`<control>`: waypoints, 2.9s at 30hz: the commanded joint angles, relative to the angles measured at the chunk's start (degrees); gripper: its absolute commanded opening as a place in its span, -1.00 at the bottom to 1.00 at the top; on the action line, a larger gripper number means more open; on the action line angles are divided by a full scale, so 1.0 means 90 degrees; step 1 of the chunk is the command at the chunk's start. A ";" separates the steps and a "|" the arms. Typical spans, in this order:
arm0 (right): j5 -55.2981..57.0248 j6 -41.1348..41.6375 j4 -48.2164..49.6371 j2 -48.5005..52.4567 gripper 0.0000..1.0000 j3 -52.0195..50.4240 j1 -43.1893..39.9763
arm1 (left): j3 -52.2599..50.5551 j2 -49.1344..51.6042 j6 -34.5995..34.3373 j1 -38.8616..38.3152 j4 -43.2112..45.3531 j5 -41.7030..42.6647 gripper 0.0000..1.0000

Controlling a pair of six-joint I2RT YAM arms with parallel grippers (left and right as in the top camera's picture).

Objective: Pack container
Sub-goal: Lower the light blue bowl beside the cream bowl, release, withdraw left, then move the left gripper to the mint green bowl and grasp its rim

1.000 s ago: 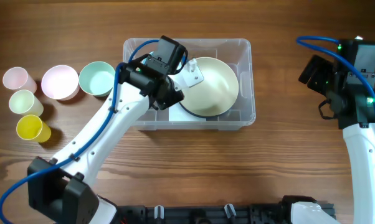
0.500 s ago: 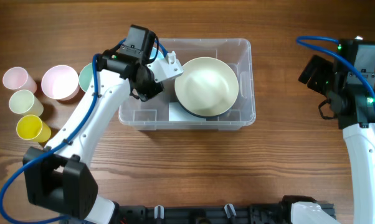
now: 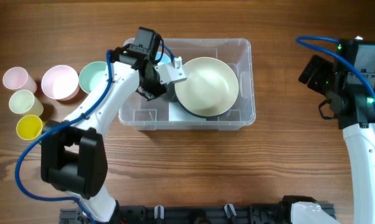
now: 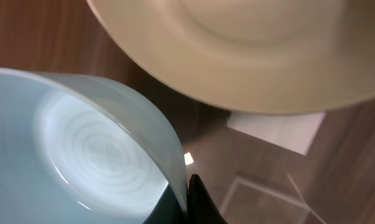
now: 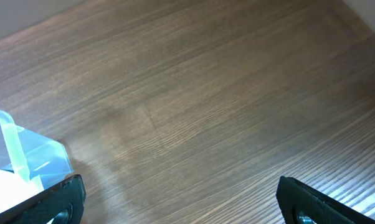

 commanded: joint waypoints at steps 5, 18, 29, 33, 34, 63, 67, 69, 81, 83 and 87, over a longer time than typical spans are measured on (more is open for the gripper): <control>0.0131 0.0073 0.0000 -0.0017 0.99 0.0078 -0.0002 | 0.0063 0.0376 0.0199 0.0007 0.0425 0.0187 -0.92; 0.0131 0.0075 0.0000 -0.0017 0.99 0.0078 -0.0002 | 0.0066 0.0464 0.0192 0.0083 0.0508 0.0168 -0.92; 0.0131 0.0073 0.0002 -0.0017 1.00 0.0075 -0.0002 | 0.0066 0.0464 0.0143 0.0083 0.0510 0.0049 -0.09; 0.0131 0.0075 0.0002 -0.0017 0.99 0.0078 -0.0002 | 0.0066 0.0406 0.0102 0.0083 0.0607 0.0036 -0.03; 0.0131 0.0073 0.0000 -0.0017 0.99 0.0075 -0.0002 | 0.0068 0.0352 -0.0051 0.0083 0.0716 0.0024 -0.03; 0.0131 0.0075 0.0002 -0.0017 0.99 0.0078 -0.0002 | 0.0066 -0.3147 -0.8165 0.1804 -0.0498 -0.1583 0.21; 0.0131 0.0075 0.0002 -0.0017 1.00 0.0078 -0.0002 | 0.0066 -0.3249 -0.8684 0.1853 -0.0648 -0.1644 1.00; 0.0131 0.0073 0.0002 -0.0017 1.00 0.0078 -0.0002 | 0.0066 -0.3198 -0.9729 0.1904 -0.0760 -0.1712 0.56; 0.0129 0.0073 0.0002 -0.0017 0.99 0.0078 -0.0002 | 0.0063 -0.1999 -1.3743 0.2239 -0.1642 -0.2645 0.04; 0.0131 0.0075 0.0002 -0.0017 0.99 0.0075 -0.0002 | 0.0063 -0.1673 -1.4205 0.2339 -0.1717 -0.2642 -0.01; 0.0131 0.0073 0.0002 -0.0017 1.00 0.0075 -0.0002 | 0.0063 -0.1166 -1.5045 0.2645 -0.1758 -0.2492 0.29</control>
